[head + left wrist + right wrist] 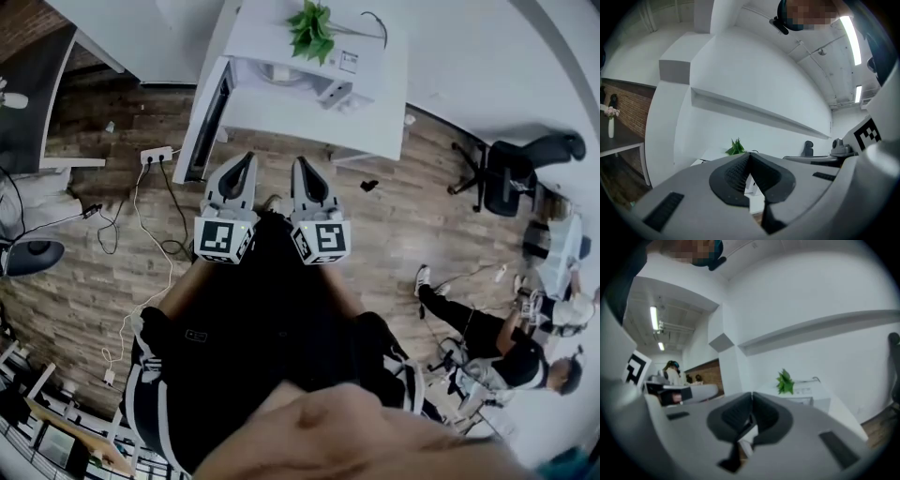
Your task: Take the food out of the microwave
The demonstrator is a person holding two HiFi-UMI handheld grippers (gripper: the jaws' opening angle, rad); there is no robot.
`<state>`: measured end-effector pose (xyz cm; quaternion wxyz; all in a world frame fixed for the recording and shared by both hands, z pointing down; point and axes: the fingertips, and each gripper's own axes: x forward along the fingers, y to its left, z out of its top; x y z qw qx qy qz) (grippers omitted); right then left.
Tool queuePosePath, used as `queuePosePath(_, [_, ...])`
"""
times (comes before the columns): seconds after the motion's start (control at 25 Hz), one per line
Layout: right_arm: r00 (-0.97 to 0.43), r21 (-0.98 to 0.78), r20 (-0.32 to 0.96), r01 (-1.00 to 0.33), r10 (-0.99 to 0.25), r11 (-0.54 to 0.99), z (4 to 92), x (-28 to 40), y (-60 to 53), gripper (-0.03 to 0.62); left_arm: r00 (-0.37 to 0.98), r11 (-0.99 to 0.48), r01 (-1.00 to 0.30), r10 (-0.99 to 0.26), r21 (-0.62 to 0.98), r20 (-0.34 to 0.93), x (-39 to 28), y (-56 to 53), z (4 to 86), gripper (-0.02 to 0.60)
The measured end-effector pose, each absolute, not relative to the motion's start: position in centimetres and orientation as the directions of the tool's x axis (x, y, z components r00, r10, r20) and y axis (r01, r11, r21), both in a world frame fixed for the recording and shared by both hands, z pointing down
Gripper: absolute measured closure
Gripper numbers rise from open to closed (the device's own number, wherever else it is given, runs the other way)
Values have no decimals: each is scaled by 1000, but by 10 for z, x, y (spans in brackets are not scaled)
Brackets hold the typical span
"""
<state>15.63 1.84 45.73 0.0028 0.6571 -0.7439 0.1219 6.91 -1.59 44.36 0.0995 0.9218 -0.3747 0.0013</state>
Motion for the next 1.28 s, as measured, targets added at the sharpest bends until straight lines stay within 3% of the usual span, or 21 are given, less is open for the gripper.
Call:
queuePosePath(0.44, [-201,-191,170,-967,-965,168,461,181,-4,562,653,-633,-755,-750,169,110,83,-33,448,552])
queuePosePath(1.28, [-184,-177,208,-973,-961,148,473,164,-80,562,687,-660,-722,-721,207,96,77,-110,455,552])
